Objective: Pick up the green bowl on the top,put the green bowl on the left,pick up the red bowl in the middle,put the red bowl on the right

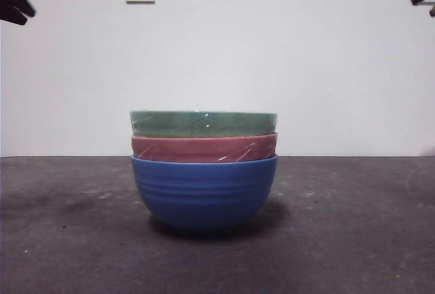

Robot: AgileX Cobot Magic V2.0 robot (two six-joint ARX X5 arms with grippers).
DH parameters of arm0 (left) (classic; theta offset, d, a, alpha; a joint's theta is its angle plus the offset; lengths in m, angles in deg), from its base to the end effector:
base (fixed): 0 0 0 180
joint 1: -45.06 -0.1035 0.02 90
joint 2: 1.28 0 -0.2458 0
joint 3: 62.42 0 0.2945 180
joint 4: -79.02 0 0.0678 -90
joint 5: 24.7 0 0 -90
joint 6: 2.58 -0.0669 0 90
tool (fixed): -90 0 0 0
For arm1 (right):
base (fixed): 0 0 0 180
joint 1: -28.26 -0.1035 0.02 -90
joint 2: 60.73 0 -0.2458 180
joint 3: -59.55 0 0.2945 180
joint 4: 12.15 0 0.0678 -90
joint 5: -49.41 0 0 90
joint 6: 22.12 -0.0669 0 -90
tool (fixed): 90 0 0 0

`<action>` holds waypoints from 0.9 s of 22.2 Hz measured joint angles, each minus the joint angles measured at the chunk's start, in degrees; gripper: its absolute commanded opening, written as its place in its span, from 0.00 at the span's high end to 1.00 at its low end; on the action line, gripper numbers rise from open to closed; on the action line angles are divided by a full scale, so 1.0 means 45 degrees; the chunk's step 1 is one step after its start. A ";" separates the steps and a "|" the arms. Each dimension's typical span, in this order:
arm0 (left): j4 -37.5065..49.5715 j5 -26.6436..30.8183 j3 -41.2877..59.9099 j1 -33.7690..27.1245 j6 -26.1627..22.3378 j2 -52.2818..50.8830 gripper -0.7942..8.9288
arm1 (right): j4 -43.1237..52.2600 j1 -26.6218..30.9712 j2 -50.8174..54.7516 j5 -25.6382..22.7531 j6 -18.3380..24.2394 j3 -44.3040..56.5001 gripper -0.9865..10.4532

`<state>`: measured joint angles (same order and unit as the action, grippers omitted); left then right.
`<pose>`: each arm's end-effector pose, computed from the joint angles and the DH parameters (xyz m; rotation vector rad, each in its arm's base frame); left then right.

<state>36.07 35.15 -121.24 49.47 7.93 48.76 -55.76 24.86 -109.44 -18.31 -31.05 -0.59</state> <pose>0.2538 -0.0533 0.2663 -0.3075 0.6434 -0.5303 0.2543 0.0405 0.2775 0.2421 0.5922 0.3923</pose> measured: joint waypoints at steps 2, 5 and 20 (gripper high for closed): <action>0.0024 0.0019 -0.0019 0.0369 0.0049 0.0136 0.59 | -0.0126 -0.0058 -0.0170 0.0024 0.0000 0.0000 0.67; 0.0083 0.0753 -0.0340 0.1511 0.0238 0.0792 0.59 | -0.0151 -0.0418 -0.0335 0.0024 0.0005 0.0000 0.67; -0.1394 0.7057 -0.4041 0.7349 -0.0568 0.7490 0.60 | -0.0525 -0.1583 -0.0670 0.0005 0.0083 -0.0005 0.67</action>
<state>29.79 66.91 -139.43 82.54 5.37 82.46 -58.12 17.74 -112.46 -18.29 -30.68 -0.61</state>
